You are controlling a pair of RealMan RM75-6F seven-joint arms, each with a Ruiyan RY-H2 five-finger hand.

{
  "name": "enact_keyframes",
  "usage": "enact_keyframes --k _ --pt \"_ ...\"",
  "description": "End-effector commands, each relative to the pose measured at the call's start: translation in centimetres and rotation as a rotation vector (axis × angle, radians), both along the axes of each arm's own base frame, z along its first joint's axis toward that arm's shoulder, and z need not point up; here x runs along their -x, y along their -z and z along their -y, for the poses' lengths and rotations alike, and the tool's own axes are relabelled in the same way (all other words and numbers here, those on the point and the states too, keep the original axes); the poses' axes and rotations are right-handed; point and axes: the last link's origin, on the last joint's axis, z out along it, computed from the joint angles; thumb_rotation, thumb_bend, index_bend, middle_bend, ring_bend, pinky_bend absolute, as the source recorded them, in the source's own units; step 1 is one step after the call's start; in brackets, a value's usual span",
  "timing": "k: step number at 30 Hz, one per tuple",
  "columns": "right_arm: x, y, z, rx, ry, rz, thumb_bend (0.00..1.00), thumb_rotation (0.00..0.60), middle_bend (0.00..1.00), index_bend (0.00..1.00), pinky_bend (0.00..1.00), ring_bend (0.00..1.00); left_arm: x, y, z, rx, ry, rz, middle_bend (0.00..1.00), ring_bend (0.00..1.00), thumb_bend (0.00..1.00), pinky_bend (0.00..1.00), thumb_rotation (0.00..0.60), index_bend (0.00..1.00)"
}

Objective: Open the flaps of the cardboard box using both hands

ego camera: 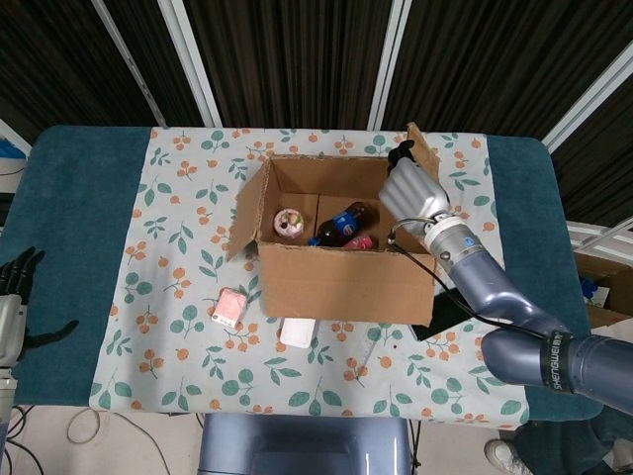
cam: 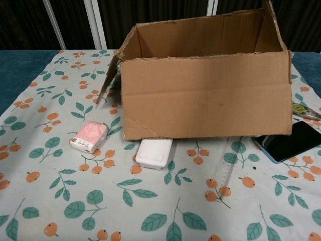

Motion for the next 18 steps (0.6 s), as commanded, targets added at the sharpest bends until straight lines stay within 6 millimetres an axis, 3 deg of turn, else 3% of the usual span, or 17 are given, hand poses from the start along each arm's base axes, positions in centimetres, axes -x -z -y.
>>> enact_keyframes --k 1,4,8,18 --pt "0.2 -0.7 -0.2 0.014 0.008 -0.009 0.72 0.6 0.27 0.35 0.23 0.17 0.0 0.1 0.0 0.003 0.001 0.001 0.0 0.0 0.06 0.0 0.6 0.0" --pt "0.5 -1.1 -0.4 0.019 0.017 -0.013 0.61 0.6 0.25 0.3 0.23 0.16 0.0 0.1 0.0 0.005 0.002 -0.002 0.0 0.0 0.06 0.0 0.6 0.0" --pt "1.0 -1.5 -0.4 0.023 0.033 -0.012 0.56 0.6 0.24 0.25 0.23 0.16 0.0 0.1 0.0 0.005 0.001 0.0 0.0 0.0 0.06 0.0 0.6 0.0" --pt "2.4 -2.4 -0.4 0.05 0.047 -0.048 0.55 0.6 0.23 0.25 0.23 0.16 -0.1 0.1 0.1 0.007 0.001 0.0 0.0 0.0 0.06 0.0 0.6 0.0"
